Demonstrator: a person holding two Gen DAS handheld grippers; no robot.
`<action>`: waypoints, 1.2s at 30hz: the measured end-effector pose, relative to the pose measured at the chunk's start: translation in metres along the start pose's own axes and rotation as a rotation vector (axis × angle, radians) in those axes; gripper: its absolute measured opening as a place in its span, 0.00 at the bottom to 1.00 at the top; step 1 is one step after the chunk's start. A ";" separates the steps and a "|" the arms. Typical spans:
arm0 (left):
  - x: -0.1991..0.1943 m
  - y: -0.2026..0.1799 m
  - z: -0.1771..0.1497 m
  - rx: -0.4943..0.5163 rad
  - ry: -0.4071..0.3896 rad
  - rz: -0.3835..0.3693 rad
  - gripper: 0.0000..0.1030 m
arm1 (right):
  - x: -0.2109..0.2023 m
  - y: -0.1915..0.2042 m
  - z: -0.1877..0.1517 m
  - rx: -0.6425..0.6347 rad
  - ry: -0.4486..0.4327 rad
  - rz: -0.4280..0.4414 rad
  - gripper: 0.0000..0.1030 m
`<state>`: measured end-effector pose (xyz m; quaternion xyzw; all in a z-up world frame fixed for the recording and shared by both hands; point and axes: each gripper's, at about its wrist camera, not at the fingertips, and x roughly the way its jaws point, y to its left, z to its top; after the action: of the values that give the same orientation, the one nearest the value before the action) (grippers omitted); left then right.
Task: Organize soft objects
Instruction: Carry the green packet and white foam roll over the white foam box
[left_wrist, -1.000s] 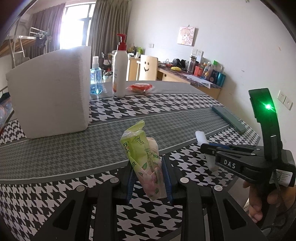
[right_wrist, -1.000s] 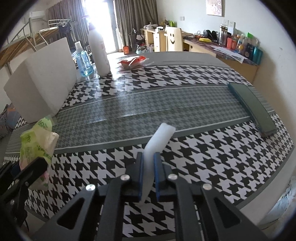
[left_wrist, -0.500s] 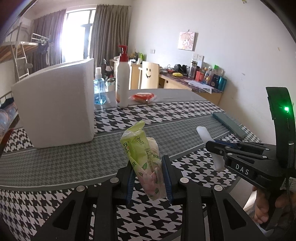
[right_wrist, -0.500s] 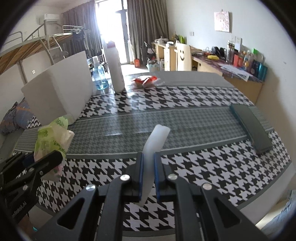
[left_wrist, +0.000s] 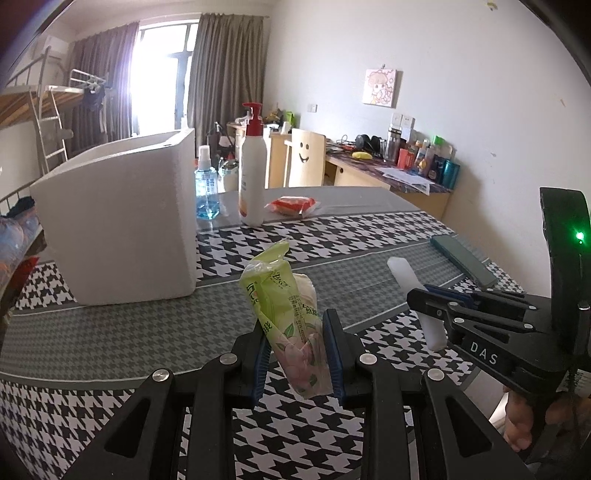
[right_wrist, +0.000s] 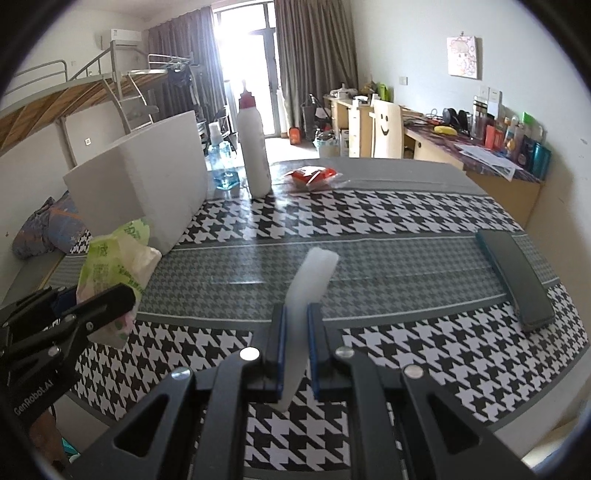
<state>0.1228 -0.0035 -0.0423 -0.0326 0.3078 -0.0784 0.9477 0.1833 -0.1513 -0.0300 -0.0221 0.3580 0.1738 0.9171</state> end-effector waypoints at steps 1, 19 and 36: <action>-0.001 0.000 0.001 0.002 -0.002 0.005 0.29 | 0.000 0.001 0.001 -0.002 -0.001 0.000 0.13; -0.020 0.007 0.033 0.054 -0.053 0.034 0.29 | -0.011 0.001 0.037 -0.020 -0.088 0.016 0.13; -0.028 0.015 0.058 0.058 -0.104 0.057 0.29 | -0.018 0.014 0.058 -0.066 -0.148 0.071 0.13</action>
<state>0.1370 0.0165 0.0192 -0.0006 0.2565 -0.0586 0.9648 0.2043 -0.1338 0.0265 -0.0269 0.2839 0.2190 0.9331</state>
